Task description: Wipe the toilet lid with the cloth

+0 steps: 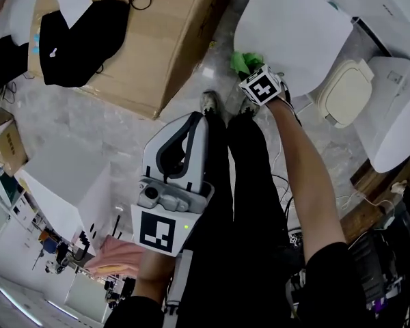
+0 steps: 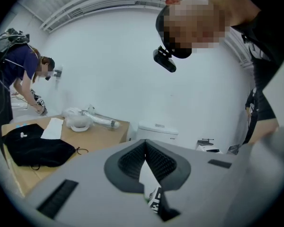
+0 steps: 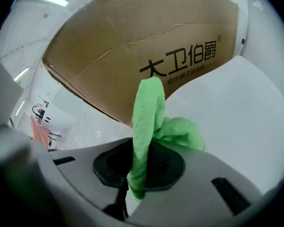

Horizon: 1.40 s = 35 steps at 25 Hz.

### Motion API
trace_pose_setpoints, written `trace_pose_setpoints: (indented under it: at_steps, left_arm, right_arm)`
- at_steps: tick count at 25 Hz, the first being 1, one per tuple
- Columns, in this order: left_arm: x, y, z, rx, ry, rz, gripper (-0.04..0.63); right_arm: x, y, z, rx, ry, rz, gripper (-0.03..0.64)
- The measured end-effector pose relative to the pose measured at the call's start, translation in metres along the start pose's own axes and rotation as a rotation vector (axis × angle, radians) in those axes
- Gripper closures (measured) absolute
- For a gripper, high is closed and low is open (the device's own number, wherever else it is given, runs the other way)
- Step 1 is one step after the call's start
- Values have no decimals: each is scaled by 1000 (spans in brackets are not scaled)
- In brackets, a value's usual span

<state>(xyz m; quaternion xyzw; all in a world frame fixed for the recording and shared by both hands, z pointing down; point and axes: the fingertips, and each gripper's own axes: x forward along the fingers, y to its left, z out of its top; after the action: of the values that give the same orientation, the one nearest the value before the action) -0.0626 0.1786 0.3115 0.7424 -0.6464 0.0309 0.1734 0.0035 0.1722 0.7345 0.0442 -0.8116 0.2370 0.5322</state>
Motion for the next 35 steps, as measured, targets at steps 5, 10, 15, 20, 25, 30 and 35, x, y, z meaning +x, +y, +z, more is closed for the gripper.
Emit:
trace_pose_setpoints:
  at_steps: [5, 10, 15, 20, 25, 30, 35]
  left_arm:
    - [10, -18, 2, 28, 11, -84, 589]
    - [16, -37, 0, 69, 25, -176, 589]
    - [22, -59, -5, 76, 50, -245, 589]
    - [29, -86, -14, 82, 74, -311, 589]
    - [37, -112, -18, 89, 94, -367, 589]
    - [46, -132, -22, 80, 109, -396, 589]
    - [56, -151, -26, 80, 122, -412, 589]
  right_arm:
    - [-4, 10, -29, 54, -21, -27, 566]
    - [-13, 6, -49, 198, -76, -25, 566]
    - [-29, -5, -77, 320, -104, -7, 566]
    - [-44, -18, -105, 389, -123, -9, 566]
    - [-59, -32, -129, 447, -142, -12, 566]
    - [-73, -47, -150, 481, -170, -18, 566]
    - [-83, -60, -164, 477, -171, -22, 566]
